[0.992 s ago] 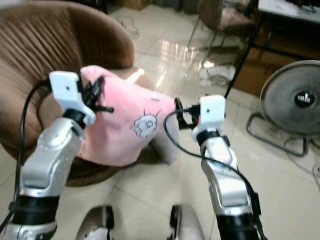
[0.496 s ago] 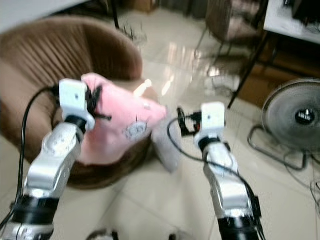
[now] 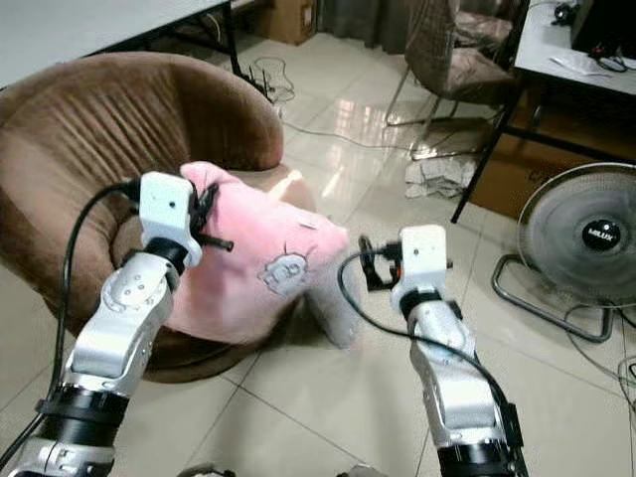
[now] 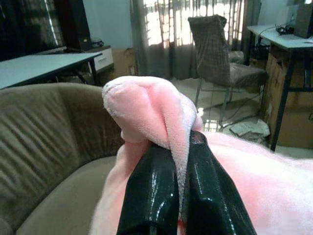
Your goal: Move the pillow to the sofa from floor
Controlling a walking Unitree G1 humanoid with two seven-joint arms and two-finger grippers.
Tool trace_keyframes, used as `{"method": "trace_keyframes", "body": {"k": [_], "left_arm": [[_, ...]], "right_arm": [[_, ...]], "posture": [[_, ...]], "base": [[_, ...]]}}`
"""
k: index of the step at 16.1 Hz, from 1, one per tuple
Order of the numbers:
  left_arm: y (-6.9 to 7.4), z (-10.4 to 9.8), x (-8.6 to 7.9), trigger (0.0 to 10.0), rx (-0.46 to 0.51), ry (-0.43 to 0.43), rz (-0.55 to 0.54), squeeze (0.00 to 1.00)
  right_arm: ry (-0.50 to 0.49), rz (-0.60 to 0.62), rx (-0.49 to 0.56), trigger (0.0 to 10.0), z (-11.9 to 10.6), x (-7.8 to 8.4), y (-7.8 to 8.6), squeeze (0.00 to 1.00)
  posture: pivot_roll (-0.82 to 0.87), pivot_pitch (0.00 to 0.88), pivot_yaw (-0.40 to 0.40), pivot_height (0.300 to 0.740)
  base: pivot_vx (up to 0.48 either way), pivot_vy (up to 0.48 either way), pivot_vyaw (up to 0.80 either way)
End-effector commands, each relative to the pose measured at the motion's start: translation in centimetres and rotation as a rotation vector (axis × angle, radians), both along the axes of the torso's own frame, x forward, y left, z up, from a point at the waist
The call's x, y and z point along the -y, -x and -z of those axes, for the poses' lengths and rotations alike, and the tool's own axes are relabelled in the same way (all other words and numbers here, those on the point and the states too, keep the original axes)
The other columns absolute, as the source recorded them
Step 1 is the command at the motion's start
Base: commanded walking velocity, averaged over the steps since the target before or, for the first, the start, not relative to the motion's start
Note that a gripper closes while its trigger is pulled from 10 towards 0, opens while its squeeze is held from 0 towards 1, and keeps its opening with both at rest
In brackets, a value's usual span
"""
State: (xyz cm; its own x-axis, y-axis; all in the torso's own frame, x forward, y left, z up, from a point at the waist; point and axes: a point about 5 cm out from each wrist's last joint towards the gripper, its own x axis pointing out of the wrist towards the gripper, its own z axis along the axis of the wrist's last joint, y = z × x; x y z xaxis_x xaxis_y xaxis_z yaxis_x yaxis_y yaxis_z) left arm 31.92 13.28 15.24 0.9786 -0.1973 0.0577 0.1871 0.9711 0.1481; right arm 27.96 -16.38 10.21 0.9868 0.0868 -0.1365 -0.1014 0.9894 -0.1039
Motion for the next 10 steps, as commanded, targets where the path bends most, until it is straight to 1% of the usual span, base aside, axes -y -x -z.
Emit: {"method": "trace_keyframes", "body": {"k": [1,2,3,7,10], "left_arm": [[-0.1,-0.5,0.1,10.0,0.040,-0.022,0.011,0.00],[-0.1,-0.6,0.2,10.0,0.043,-0.030,0.016,0.00],[-0.2,-0.6,0.3,10.0,0.045,-0.035,0.024,0.00],[-0.6,-0.2,0.8,10.0,0.034,-0.045,0.072,0.00],[-0.6,-0.1,1.0,10.0,0.025,-0.038,0.082,0.00]], "right_arm": [[0.010,0.036,-0.033,10.0,1.0,0.5,0.2,0.00],[-0.049,0.070,-0.047,10.0,1.6,0.9,0.6,0.00],[-0.084,0.083,-0.062,10.0,2.2,1.2,0.9,0.00],[-0.079,0.106,-0.071,10.0,2.9,1.2,1.3,0.00],[-0.072,0.105,-0.056,10.0,2.8,1.1,1.4,0.00]], "posture": [[-0.03,0.000,-0.001,0.740],[-0.03,0.000,-0.001,0.740],[-0.03,0.000,0.010,0.740],[-0.03,0.000,0.065,0.740],[-0.04,0.000,0.073,0.740]], "base": [[0.300,0.000,0.00],[0.307,0.000,0.00],[0.304,0.000,0.00],[0.305,0.000,0.00],[0.305,0.000,0.00]]}}
